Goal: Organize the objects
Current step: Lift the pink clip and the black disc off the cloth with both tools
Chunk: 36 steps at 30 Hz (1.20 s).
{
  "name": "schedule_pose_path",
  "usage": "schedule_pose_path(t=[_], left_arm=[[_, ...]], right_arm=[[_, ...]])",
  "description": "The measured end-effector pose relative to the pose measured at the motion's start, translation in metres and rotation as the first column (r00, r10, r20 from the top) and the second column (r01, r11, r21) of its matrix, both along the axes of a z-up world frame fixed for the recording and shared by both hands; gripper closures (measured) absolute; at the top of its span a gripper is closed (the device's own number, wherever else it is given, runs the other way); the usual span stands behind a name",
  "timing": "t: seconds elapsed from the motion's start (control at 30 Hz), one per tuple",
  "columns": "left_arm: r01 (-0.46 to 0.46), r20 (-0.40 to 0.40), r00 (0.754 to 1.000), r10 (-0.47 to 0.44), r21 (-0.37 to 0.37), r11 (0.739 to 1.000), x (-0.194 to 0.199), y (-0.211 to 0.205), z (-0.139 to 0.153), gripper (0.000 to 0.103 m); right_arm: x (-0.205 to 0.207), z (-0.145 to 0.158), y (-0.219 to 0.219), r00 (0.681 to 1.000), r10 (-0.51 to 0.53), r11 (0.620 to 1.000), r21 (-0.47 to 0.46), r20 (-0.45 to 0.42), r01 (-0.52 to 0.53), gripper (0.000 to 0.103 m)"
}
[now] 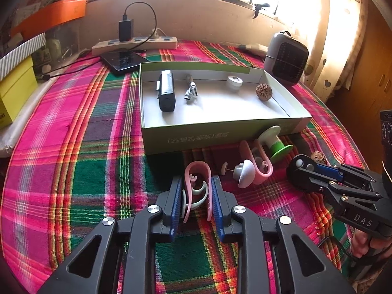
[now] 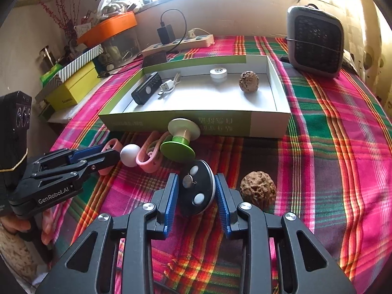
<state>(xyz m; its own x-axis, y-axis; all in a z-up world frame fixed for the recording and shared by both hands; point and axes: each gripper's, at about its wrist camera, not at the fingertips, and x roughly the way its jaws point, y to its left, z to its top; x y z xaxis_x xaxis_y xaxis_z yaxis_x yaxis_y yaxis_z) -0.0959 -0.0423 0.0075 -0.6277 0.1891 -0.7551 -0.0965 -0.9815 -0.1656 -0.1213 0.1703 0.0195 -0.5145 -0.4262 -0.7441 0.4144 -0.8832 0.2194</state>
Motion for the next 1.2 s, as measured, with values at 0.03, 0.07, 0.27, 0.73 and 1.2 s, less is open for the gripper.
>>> schedule_pose_path(t=[0.03, 0.07, 0.27, 0.73, 1.2], left_arm=[[-0.002, 0.000, 1.000, 0.002, 0.003, 1.000, 0.0001, -0.0005, 0.0000, 0.082], [-0.003, 0.000, 1.000, 0.003, 0.003, 1.000, 0.0004, -0.0003, -0.0002, 0.082], [-0.013, -0.001, 1.000, 0.013, -0.019, 1.000, 0.0016, 0.0032, -0.0002, 0.082], [-0.018, -0.001, 1.000, 0.018, 0.004, 1.000, 0.0031, -0.0007, 0.0003, 0.082], [-0.023, 0.006, 1.000, 0.023, 0.023, 0.999, 0.0060, -0.0002, 0.0002, 0.082]], right_arm=[[0.0004, 0.0001, 0.0002, 1.000, -0.005, 1.000, -0.001, 0.000, 0.005, 0.072], [0.0009, 0.0002, 0.0005, 1.000, -0.010, 1.000, -0.002, 0.000, 0.010, 0.072], [0.0030, 0.0010, -0.0004, 1.000, -0.018, 1.000, 0.011, -0.006, 0.018, 0.072], [0.0021, 0.0012, 0.0021, 1.000, -0.028, 1.000, -0.003, 0.004, 0.028, 0.072], [0.0031, 0.0027, 0.0052, 1.000, -0.020, 1.000, -0.024, 0.006, 0.020, 0.075]])
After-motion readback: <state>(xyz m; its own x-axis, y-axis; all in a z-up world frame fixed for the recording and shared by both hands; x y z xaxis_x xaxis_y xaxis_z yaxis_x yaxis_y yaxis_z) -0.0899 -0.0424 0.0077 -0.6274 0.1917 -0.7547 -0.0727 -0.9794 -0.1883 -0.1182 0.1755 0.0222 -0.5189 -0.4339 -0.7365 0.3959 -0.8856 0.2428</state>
